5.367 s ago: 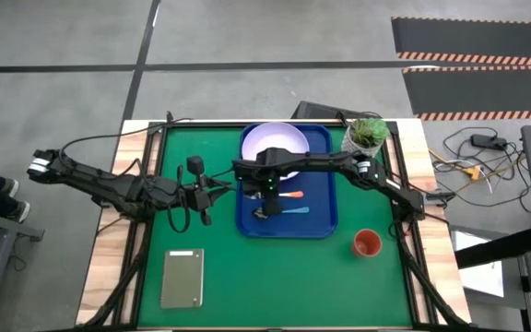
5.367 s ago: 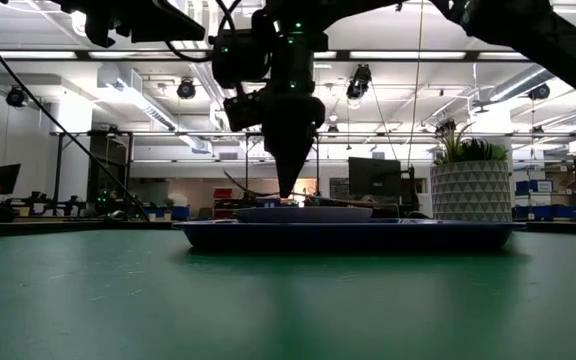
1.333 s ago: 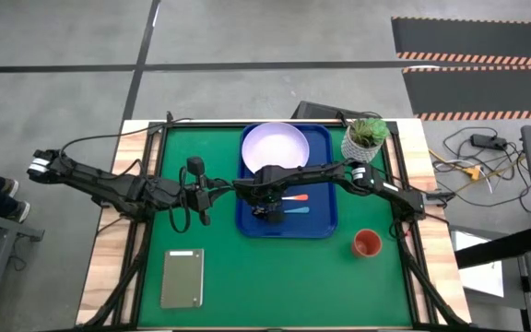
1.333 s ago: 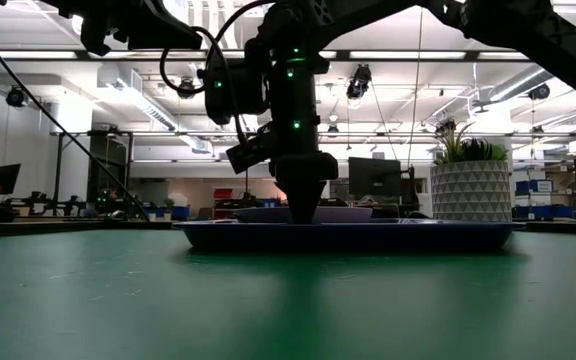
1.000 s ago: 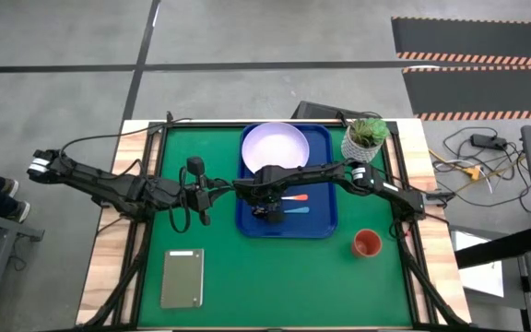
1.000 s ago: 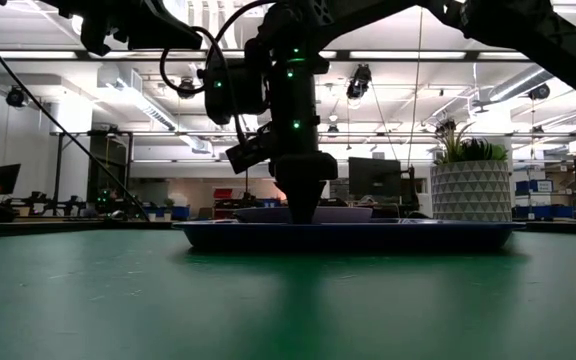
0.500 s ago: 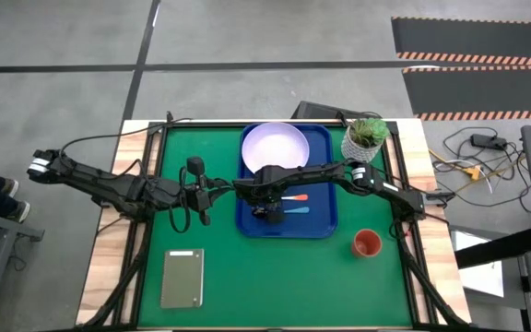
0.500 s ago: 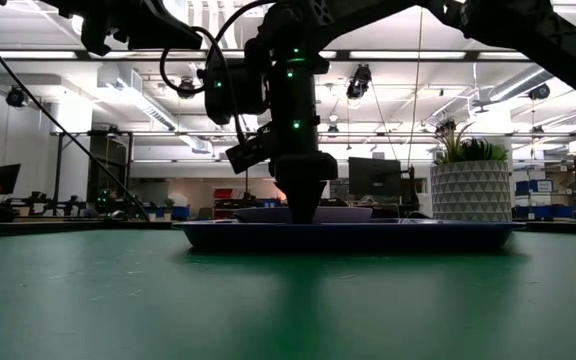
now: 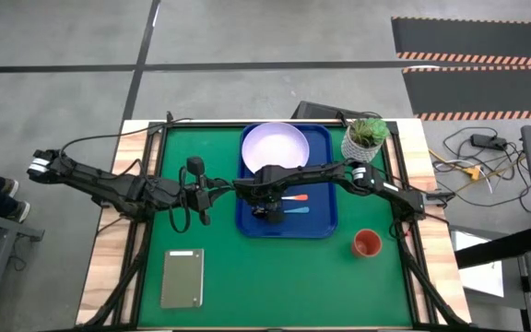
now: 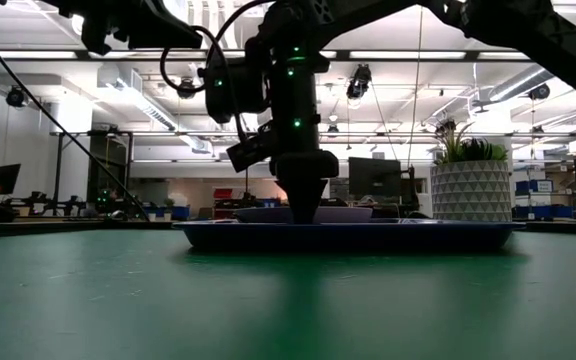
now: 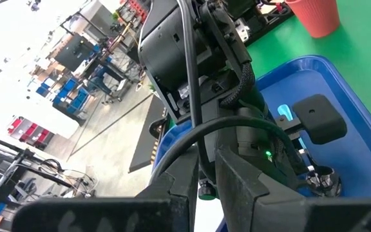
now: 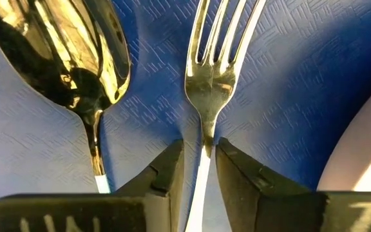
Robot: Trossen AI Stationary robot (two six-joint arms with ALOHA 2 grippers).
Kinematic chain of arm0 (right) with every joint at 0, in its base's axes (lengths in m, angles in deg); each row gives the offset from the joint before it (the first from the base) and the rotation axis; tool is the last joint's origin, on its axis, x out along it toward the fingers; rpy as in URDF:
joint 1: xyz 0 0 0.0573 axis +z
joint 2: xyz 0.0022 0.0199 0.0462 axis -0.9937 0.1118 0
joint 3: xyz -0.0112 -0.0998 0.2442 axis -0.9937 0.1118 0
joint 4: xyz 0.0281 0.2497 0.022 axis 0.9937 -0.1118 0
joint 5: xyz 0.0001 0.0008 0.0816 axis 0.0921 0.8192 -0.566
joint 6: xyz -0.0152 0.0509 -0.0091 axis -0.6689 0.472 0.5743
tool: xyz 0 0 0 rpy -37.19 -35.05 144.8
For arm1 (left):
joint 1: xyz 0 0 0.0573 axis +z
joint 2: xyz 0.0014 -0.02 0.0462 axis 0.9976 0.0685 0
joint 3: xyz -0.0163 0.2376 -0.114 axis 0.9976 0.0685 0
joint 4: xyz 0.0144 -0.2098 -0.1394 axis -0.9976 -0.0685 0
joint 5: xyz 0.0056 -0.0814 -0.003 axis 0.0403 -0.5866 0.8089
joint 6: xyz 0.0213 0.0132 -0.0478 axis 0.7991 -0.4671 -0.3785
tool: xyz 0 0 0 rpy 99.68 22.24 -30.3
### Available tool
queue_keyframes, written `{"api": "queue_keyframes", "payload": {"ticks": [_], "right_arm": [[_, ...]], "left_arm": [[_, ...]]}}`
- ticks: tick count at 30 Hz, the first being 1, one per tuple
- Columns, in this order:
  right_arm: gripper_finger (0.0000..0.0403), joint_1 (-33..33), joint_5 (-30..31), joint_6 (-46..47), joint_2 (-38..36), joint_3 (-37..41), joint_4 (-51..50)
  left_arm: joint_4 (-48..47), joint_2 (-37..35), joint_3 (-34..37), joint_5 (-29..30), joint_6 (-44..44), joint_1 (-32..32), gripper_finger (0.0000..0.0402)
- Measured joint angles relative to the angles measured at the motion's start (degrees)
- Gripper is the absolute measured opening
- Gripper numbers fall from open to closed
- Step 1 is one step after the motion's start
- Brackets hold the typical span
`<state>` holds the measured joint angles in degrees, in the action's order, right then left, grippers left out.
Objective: Pick and place plate/cup/fork/spoon on tray
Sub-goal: Put the orange fork on the blue serving tray to the top of the green spoon, then put the orange cup on the blue serving tray to the top left of the orange fork
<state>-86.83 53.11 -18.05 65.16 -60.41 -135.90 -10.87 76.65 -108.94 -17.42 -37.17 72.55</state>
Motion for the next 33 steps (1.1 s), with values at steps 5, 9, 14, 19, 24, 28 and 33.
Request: {"api": "queue_keyframes", "payload": {"ticks": [5,9,14,19,24,28,33], "right_arm": [[0.0073,0.0,-0.43,0.0,-0.17,0.0,-0.02],[0.0073,0.0,-2.36,-0.03,-0.17,0.0,0.04],[0.007,0.0,-2.77,-0.02,-0.17,0.0,0.07],[0.0069,0.0,-2.77,0.0,-0.22,0.0,0.09],[0.0074,0.0,-2.77,0.68,-0.24,0.0,0.07],[0.0079,0.0,-2.77,0.91,-0.33,0.0,0.02],[0.0085,0.0,-2.79,1.66,-0.35,-0.86,-0.25]], "left_arm": [[0.06,0.0,-0.01,0.0,0.0,0.0,0.0036],[0.05,0.0,-0.01,0.0,0.0,0.0,0.0036],[0.05,0.0,-0.01,0.0,0.0,0.0,0.0036],[0.06,0.0,-0.01,0.0,0.0,0.0,0.0036],[0.04,0.0,-0.01,0.0,0.0,0.0,0.0036],[0.04,0.0,-0.01,0.0,0.0,0.0,0.0036],[0.07,0.0,-0.01,-0.02,0.02,0.0,0.0036]]}}
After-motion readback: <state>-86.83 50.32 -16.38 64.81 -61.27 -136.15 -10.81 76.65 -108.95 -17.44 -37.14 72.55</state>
